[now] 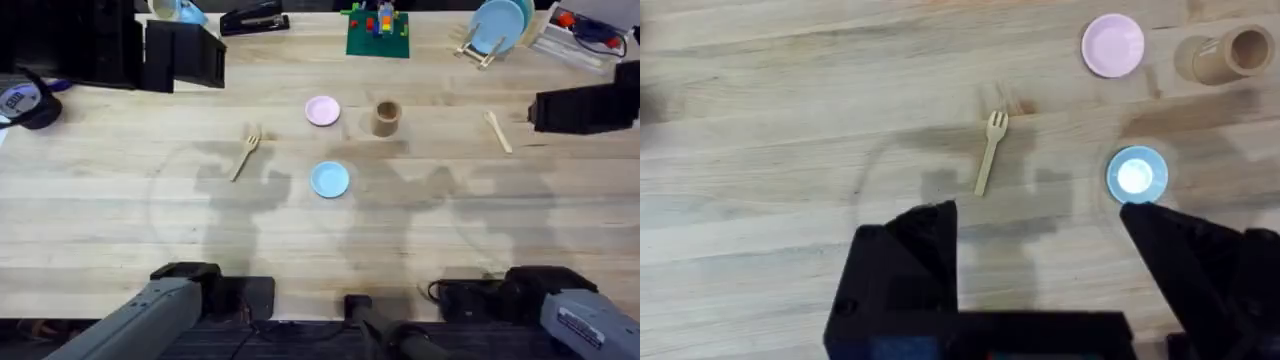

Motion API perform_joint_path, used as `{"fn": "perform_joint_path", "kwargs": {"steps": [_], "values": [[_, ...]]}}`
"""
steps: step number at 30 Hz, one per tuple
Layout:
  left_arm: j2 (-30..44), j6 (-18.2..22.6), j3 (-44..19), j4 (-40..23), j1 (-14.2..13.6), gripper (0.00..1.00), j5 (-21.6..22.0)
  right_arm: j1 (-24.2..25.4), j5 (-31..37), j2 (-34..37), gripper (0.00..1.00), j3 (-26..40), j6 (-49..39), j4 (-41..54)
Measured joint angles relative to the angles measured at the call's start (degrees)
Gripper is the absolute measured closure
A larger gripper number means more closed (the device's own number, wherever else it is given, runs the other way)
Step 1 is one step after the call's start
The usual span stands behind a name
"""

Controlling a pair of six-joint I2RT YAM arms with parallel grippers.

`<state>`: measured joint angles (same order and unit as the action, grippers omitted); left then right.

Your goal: Pick up a utensil and set it on the pink plate, then put the other utensil in the container.

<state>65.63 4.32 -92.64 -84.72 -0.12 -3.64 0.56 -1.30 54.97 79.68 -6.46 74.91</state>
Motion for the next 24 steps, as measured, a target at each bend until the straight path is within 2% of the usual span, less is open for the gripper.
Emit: {"fn": "perform_joint_path", "kwargs": {"steps": [14,20,24], "values": [[0.0,0.4,0.0,-0.7,0.0,0.008,0.0,0.0,0.0,0.0,0.007,0.0,0.0,-0.1],[1.3,8.2,-0.1,-5.9,0.0,0.008,0.0,0.0,0.0,0.0,0.008,0.0,0.0,-0.1],[4.9,11.5,-0.1,-6.1,0.0,0.008,0.0,0.0,0.0,0.0,0.009,0.0,0.0,-0.1]]}}
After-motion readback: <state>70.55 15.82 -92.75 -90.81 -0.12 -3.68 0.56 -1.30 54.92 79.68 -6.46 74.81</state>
